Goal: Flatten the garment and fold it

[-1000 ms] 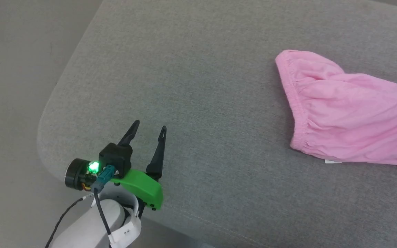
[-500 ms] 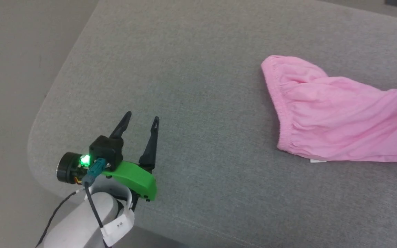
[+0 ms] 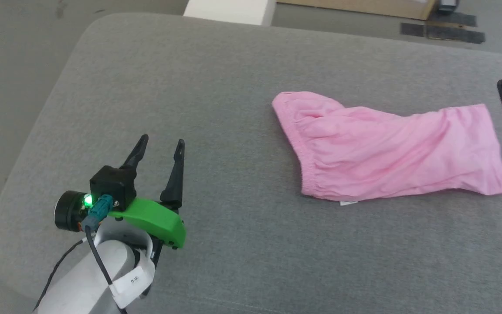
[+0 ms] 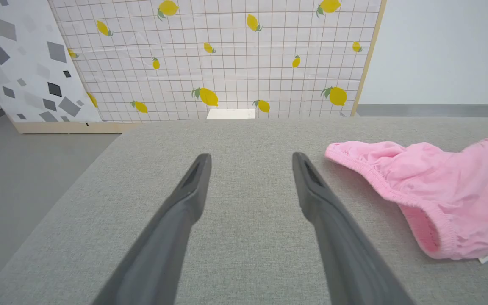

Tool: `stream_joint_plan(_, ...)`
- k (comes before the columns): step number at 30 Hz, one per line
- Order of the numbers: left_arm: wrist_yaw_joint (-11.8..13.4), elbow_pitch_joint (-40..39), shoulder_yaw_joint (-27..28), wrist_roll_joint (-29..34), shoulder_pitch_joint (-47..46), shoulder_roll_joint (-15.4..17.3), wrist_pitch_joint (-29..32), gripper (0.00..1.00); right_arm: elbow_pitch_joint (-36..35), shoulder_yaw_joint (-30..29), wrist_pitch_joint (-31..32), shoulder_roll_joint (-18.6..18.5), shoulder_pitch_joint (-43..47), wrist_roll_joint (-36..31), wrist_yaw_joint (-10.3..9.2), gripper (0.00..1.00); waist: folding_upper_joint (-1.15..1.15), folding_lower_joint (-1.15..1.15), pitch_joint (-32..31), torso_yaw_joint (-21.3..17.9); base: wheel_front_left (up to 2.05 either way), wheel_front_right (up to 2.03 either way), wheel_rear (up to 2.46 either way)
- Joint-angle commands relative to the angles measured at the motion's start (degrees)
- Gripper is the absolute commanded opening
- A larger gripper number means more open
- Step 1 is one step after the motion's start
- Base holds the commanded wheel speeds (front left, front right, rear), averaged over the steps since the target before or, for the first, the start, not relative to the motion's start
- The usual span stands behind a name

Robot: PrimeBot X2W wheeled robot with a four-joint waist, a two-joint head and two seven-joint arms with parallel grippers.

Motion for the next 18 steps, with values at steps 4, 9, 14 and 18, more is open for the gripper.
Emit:
stream_joint_plan(4,0.23,-1.03,-0.28,-0.90,0.92,0.35,1.02,1.00,-5.90,-3.24,-5.39,3.26,7.95,-0.40,-0.08,1.00,0.00,0.00,-2.17,-4.57,0.00,0.00,0.00)
stream_joint_plan(9,-0.67,-1.44,-1.68,-1.84,1.47,0.32,3.25,1.00,-12.90,-7.70,-9.11,9.87,16.86,-3.79,-0.08,1.00,0.00,0.00,-1.89,-6.63,0.00,0.00,0.00)
stream_joint_plan(14,-3.28,-1.27,-4.81,-3.33,1.58,0.14,8.03,1.00,-19.52,-11.88,-9.97,17.68,24.35,-8.40,-0.08,1.00,0.00,0.00,-0.86,-8.50,0.00,0.00,0.00)
stream_joint_plan(18,-5.73,-1.42,-6.68,-5.21,0.13,-0.77,12.33,1.00,-23.41,-15.13,-9.36,23.07,27.47,-11.82,-0.08,1.00,0.00,0.00,1.25,-9.99,0.00,0.00,0.00)
